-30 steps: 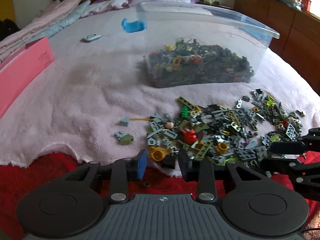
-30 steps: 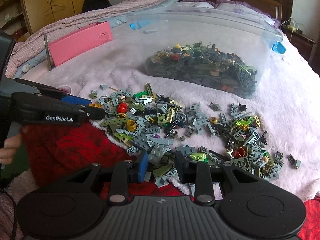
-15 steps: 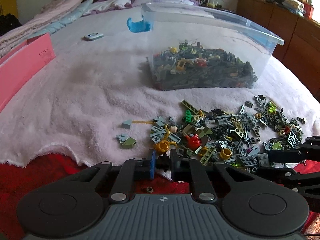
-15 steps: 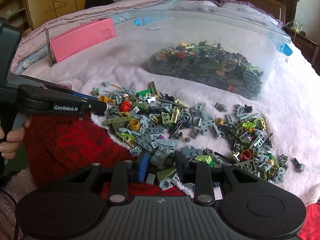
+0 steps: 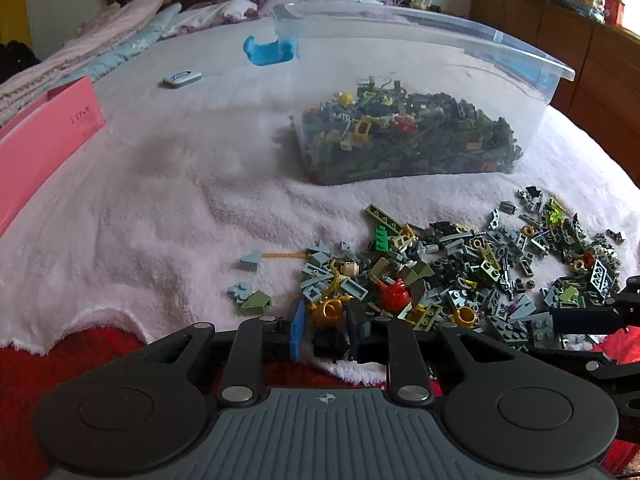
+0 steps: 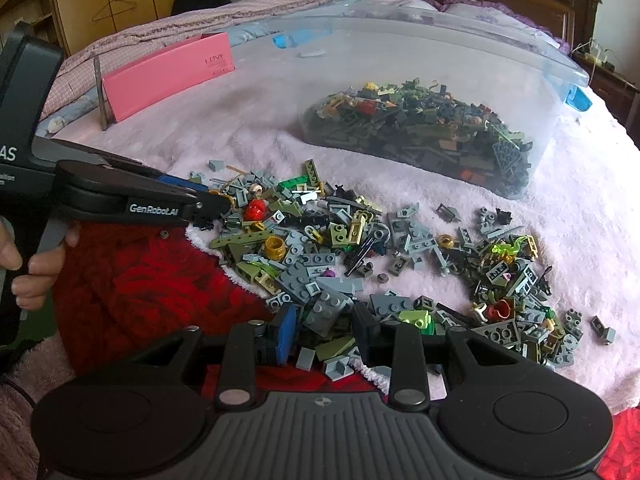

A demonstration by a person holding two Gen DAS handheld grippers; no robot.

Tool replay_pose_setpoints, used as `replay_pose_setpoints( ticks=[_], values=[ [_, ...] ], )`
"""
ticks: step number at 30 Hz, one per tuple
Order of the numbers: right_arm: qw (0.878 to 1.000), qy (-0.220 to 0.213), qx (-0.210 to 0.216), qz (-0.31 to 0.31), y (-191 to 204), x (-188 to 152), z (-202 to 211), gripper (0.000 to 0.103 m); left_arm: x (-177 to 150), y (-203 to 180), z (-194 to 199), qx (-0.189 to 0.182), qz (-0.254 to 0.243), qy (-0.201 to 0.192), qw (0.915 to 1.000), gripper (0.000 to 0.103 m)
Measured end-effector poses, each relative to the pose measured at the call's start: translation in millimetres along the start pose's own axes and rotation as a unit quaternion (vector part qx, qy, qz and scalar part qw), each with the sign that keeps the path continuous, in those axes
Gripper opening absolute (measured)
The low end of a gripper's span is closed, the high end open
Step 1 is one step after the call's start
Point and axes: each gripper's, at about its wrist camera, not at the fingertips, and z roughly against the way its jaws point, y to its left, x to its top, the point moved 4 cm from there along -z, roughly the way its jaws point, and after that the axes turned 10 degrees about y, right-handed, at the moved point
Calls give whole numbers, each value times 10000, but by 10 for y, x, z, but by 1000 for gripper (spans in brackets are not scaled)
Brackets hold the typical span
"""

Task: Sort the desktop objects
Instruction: 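Grasp an orange Lego piece with the left tool while right returns to pile, then grasp a dark grey Lego plate with the right tool while left holds orange piece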

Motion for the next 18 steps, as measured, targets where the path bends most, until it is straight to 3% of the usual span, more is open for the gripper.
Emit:
replay_pose_setpoints(
  ticks=[1, 12, 15, 18],
  values=[
    [10000, 1, -1, 4, 4, 0, -2, 37, -1, -2, -6, 3, -2, 7, 10000, 18],
    [10000, -48, -38, 66, 30, 2, -11, 39, -55, -7, 212, -84, 53, -181, 9998, 18],
    [9999, -72, -94, 57, 19, -3, -11, 25, -60, -28, 274, -101, 26, -221, 9997, 18],
    [9998, -115, -147, 36, 5, -8, -1, 25, -63, -52, 332, -116, -3, -264, 9996, 18]
  ],
)
